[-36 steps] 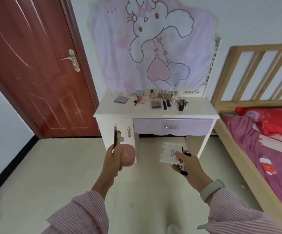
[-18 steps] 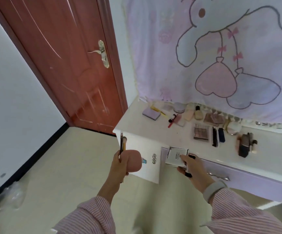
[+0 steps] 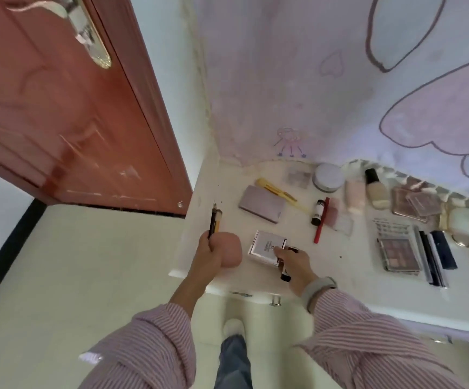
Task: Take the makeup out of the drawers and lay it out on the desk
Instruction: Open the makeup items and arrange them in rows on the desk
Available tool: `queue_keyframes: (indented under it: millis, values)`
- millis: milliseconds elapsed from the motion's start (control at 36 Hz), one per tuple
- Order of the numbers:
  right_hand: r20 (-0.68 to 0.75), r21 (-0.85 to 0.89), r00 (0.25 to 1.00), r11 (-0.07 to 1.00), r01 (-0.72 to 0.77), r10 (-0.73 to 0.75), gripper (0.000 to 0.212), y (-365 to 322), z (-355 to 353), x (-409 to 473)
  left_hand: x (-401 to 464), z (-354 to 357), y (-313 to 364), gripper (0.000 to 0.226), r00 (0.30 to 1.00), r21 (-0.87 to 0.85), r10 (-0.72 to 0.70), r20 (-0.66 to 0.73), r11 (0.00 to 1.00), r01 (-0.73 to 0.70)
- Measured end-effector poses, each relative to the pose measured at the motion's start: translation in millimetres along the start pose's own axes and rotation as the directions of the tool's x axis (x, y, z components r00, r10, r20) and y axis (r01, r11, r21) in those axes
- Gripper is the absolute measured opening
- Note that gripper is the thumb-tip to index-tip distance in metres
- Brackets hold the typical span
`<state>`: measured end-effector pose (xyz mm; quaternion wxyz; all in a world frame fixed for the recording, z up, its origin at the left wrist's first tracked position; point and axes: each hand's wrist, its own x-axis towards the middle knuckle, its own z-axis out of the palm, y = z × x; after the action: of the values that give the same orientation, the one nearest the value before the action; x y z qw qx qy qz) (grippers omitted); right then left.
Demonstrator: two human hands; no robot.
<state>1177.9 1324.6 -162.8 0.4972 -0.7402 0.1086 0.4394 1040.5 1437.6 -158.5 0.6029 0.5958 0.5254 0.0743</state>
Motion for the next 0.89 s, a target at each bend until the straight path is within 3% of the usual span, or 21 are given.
queue_keyframes:
  millis: [194,333,500,639,778,889]
  values:
    - [-0.125,-0.141,0.989,0.988,0.059,-0.077,0.029,-26,25,36,52,3,14,0.057,0.999,0.061,-0.019,0.036,0.998,0.017]
    - [-0.192,-0.266,0.971,0.96,0.085,-0.139,0.017,-39,31,52,68,10,30,0.057,0.999,0.107,0.021,0.027,0.994,-0.024]
    - [-0.203,-0.376,0.963,0.922,0.092,-0.179,0.027,-55,31,67,87,22,41,0.059,0.996,0.249,0.083,-0.031,0.966,-0.073]
    - [-0.197,-0.419,0.957,0.901,0.114,-0.212,0.018,-58,28,76,91,28,45,0.058,0.993,0.407,0.093,-0.069,0.912,-0.057]
    - [-0.22,-0.413,0.938,0.897,0.159,-0.267,0.038,-61,18,70,84,31,43,0.056,0.991,0.559,0.094,-0.1,0.829,-0.022]
    - [-0.125,-0.504,0.92,0.822,0.264,-0.372,0.049,-60,12,59,79,34,44,0.059,0.986,0.572,0.108,-0.124,0.82,-0.018]
